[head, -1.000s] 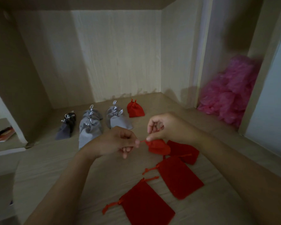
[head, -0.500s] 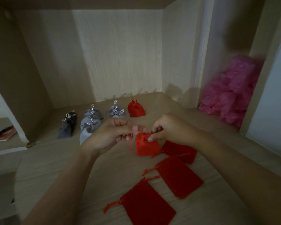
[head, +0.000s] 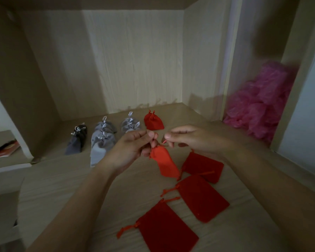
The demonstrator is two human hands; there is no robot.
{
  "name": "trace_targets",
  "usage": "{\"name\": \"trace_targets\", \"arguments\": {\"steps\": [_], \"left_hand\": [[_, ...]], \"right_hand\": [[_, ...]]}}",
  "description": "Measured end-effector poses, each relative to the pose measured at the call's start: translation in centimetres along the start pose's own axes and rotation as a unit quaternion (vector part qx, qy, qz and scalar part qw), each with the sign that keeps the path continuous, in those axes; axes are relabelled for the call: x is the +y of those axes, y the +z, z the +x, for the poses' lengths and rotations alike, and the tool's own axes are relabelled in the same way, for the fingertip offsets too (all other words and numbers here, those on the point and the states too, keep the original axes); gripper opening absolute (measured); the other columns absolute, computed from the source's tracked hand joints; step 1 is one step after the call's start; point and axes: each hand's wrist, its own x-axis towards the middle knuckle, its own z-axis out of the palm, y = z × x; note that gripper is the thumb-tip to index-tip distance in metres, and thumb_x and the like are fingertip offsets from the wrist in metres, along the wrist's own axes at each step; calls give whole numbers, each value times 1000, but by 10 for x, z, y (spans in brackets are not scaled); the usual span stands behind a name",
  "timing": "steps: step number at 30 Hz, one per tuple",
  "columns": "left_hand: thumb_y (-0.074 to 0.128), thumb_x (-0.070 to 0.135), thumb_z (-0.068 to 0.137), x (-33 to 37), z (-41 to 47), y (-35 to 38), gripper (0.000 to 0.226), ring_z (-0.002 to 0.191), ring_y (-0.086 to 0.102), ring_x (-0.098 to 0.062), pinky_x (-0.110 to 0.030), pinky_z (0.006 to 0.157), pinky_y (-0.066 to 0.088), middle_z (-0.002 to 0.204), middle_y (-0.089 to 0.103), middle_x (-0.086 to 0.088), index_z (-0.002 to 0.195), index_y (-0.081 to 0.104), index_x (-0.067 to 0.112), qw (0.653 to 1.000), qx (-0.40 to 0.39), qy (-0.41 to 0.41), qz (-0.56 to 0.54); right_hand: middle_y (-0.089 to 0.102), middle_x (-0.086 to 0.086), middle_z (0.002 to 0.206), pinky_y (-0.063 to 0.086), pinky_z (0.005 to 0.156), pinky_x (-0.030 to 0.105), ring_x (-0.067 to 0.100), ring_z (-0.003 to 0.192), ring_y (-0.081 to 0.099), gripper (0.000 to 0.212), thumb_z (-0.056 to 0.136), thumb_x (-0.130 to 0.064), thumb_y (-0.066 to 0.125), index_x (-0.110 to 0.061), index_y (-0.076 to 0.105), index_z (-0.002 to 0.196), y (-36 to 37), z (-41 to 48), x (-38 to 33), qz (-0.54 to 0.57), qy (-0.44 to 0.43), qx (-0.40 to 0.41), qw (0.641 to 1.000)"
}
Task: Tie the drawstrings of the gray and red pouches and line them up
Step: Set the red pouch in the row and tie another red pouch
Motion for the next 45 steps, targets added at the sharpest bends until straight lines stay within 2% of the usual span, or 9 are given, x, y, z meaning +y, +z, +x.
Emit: {"name": "trace_targets", "arguments": {"steps": [6, 11, 16, 20, 26, 33, 39, 43, 45], "left_hand": [[56, 26, 80, 1, 1, 1, 19, 45, 31, -7, -14, 44, 28, 55, 47, 2, 77, 66, 11, 997, 56, 38, 34], [58, 15, 85, 1, 1, 1, 16, 46, 38, -7, -15, 47, 33, 57, 56, 1, 77, 70, 9, 992, 76, 54, 80], [60, 7, 81, -1, 1, 4, 21, 54, 41, -10, -24, 58, 33, 61, 61, 1, 66, 73, 15, 998, 23, 40, 44], [73, 16, 73, 0, -1, 2, 5, 57, 42, -10, -23, 60, 35, 63, 62, 0, 77, 76, 15, 997, 2, 59, 57], [69, 18, 72, -4, -1, 14, 20, 49, 40, -10, -17, 50, 34, 55, 61, -2, 68, 69, -1, 990, 63, 84, 95], [60, 17, 80, -5, 3, 10, 18, 52, 44, -6, -16, 54, 38, 61, 63, 1, 70, 66, 3, 993, 65, 84, 56], [59, 17, 81, -4, 2, 10, 17, 53, 49, -5, -14, 56, 43, 63, 65, 2, 75, 63, 2, 995, 31, 64, 70], [56, 7, 86, -4, 3, 8, 11, 53, 51, -5, -14, 56, 45, 62, 64, 1, 93, 63, 2, 998, 34, 27, 41], [58, 10, 85, -3, 3, 6, 10, 53, 50, -5, -17, 59, 43, 63, 64, 2, 88, 67, 6, 997, 44, 24, 58]], "right_hand": [[66, -10, 77, 41, 76, 15, -2, 75, 56, 15, 85, -23, 61, -19, 74, 90, -1, 2, 2, 143, -15, -12, 989], [73, 5, 101, 48, 89, 18, 11, 101, 66, 25, 74, -24, 70, -15, 74, 97, 10, 8, 8, 156, -55, 62, 984], [71, 4, 81, 47, 73, 11, 1, 77, 66, 13, 83, 0, 66, -11, 72, 88, 17, 7, 2, 117, -97, 136, 979], [69, -2, 84, 46, 71, 9, -3, 76, 64, 11, 82, -5, 70, -15, 73, 85, 15, 7, -4, 55, -96, 164, 980], [71, 18, 81, 51, 72, 21, 12, 75, 66, 11, 88, -14, 63, -9, 73, 89, 16, 5, -6, 92, -88, 119, 985], [67, 17, 93, 52, 76, 22, 15, 82, 64, 19, 78, -7, 74, -7, 65, 95, 8, 9, 2, 70, -58, 115, 989], [63, 3, 73, 48, 62, 18, 7, 66, 59, 12, 78, -5, 72, -8, 62, 82, 3, 5, 1, 80, -58, 60, 993], [62, 1, 70, 49, 62, 19, 7, 64, 57, 12, 79, -7, 72, -9, 61, 80, 6, 6, -1, 54, -67, 78, 993], [61, -2, 69, 49, 61, 17, 5, 63, 58, 14, 79, -6, 73, -12, 60, 79, 8, 7, -2, 45, -73, 94, 992]]}}
